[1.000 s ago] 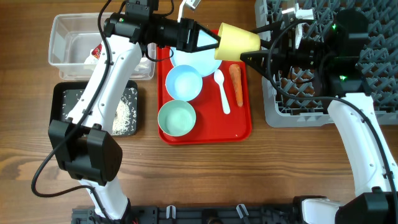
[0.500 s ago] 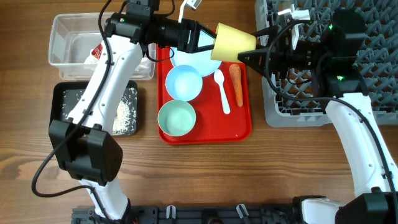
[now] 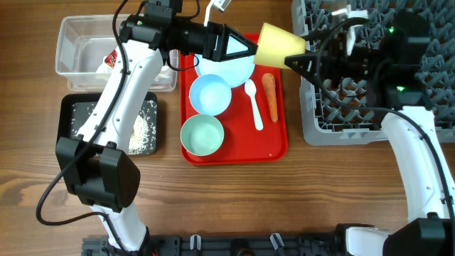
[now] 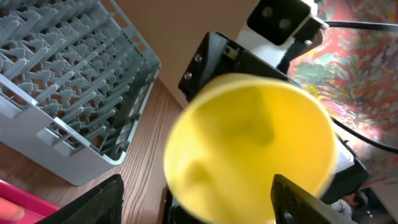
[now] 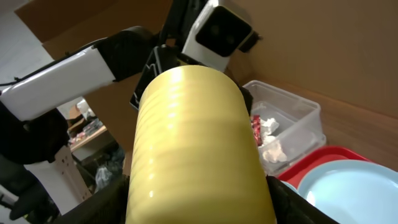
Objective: Sort waste into correct bins and load items into the dishwasher rack
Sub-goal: 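Lower the yellow cup into the grey rack and open the right gripper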
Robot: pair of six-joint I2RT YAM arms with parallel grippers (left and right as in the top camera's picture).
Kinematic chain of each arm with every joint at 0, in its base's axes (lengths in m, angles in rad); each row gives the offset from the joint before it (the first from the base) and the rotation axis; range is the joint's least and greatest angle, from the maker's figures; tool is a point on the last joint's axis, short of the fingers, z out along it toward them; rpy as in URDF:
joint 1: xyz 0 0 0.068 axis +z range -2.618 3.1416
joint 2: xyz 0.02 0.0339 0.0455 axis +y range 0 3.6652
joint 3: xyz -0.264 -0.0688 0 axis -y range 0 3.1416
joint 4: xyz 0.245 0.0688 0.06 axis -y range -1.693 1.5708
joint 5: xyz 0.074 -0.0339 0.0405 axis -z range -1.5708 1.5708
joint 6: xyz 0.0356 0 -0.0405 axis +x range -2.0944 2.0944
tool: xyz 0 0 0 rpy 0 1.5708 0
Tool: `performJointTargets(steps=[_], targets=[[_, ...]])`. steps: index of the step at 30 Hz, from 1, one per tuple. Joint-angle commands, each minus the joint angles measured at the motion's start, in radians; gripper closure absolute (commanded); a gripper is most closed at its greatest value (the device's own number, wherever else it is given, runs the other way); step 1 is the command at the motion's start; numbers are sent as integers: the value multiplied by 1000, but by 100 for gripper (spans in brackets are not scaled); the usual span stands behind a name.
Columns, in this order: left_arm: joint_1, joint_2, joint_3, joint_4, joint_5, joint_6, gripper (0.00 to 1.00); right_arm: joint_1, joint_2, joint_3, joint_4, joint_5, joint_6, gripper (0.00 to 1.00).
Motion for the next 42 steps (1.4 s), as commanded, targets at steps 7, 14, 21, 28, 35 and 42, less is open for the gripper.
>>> performJointTargets(steps=[7, 14, 21, 28, 35, 42], targets=[[31, -5, 5, -6, -54, 9, 23, -113, 3, 13, -254, 287, -82, 52], [29, -5, 5, -142, -489, 8, 20, -113, -70, 43, -508, 796, -68, 47], [29, -4, 5, -241, -794, 8, 20, -113, -105, 129, -833, 1205, -58, 47], [29, 7, 5, -270, -865, 9, 16, -106, -95, 133, -1002, 1365, -56, 47], [29, 45, 5, -280, -865, 9, 16, -11, 9, 133, -1047, 1373, -51, 47], [29, 46, 5, -286, -876, 9, 16, 11, 74, 133, -1101, 1377, -52, 47]])
